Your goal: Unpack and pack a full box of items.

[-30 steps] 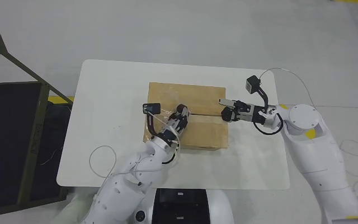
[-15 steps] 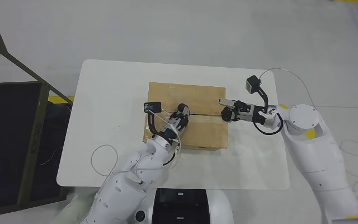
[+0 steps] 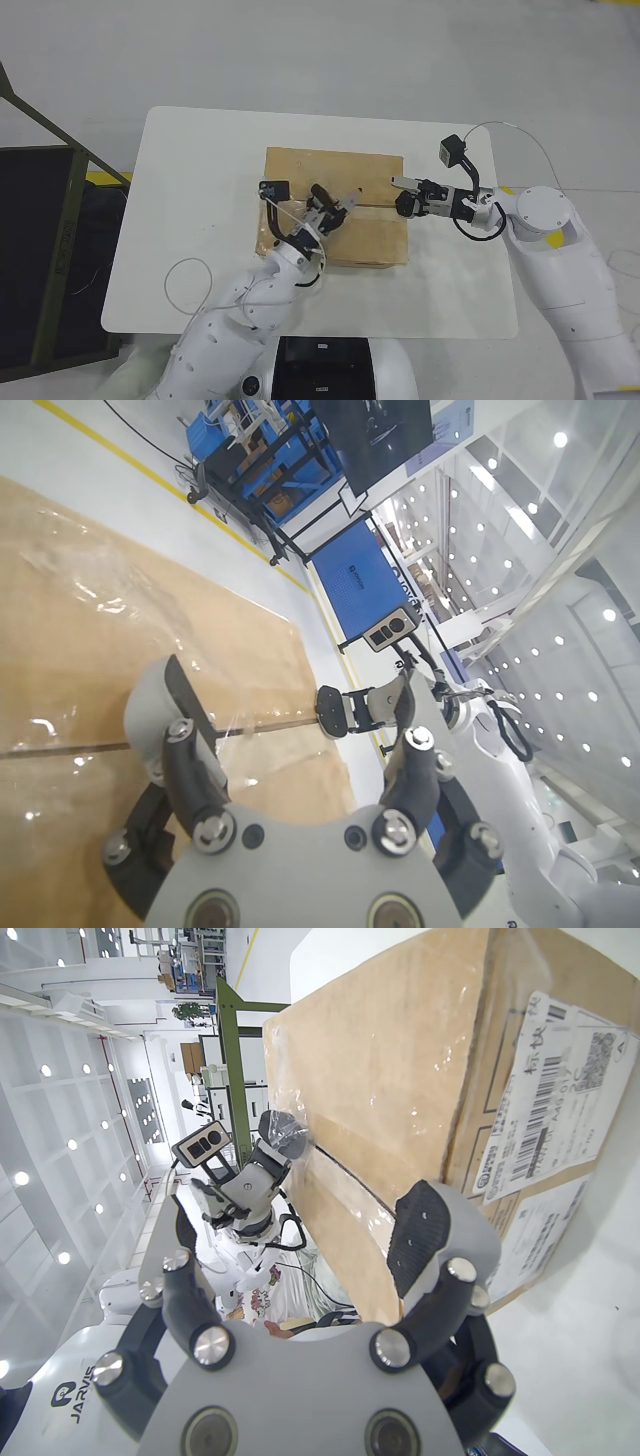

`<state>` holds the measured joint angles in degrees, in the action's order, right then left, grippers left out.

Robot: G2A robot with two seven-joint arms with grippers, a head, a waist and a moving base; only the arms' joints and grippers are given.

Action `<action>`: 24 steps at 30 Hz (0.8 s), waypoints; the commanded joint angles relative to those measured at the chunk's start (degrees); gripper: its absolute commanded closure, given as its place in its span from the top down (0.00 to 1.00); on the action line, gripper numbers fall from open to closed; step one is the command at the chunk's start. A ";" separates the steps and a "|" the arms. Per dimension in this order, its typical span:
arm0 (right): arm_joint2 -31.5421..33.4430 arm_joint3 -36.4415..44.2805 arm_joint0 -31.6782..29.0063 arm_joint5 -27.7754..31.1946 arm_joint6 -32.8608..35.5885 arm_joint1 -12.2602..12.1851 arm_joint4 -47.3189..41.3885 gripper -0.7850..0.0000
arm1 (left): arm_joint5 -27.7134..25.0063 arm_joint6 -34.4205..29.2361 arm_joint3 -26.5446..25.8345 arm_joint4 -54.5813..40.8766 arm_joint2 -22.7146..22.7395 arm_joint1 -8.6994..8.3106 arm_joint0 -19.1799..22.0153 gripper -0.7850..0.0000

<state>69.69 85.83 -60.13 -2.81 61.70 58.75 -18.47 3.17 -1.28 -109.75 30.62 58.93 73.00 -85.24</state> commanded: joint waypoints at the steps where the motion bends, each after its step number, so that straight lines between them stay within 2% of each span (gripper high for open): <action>1: 0.00 0.00 0.00 0.00 0.00 0.00 0.00 1.00 | -0.51 0.13 0.14 0.23 -0.80 0.19 0.44 1.00; 9: 0.00 0.00 0.00 0.00 0.00 0.00 0.00 1.00 | -2.81 1.40 1.34 1.32 -4.82 1.20 2.53 1.00; 15: 0.00 0.00 0.00 0.00 0.00 0.00 0.00 1.00 | -9.95 2.33 -0.16 6.15 -6.21 0.93 0.62 1.00; 19: 0.00 0.00 0.00 0.00 0.00 0.00 0.00 1.00 | -16.03 -2.83 -0.52 10.56 -8.34 0.54 0.63 1.00; 24: 0.00 0.00 0.00 0.00 0.00 0.00 0.00 1.00 | -19.59 -0.62 -0.36 9.96 -8.38 0.67 1.27 1.00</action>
<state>69.69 85.83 -60.13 -2.81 61.70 58.75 -18.47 -16.15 -2.70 -110.07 41.33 50.57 73.58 -84.08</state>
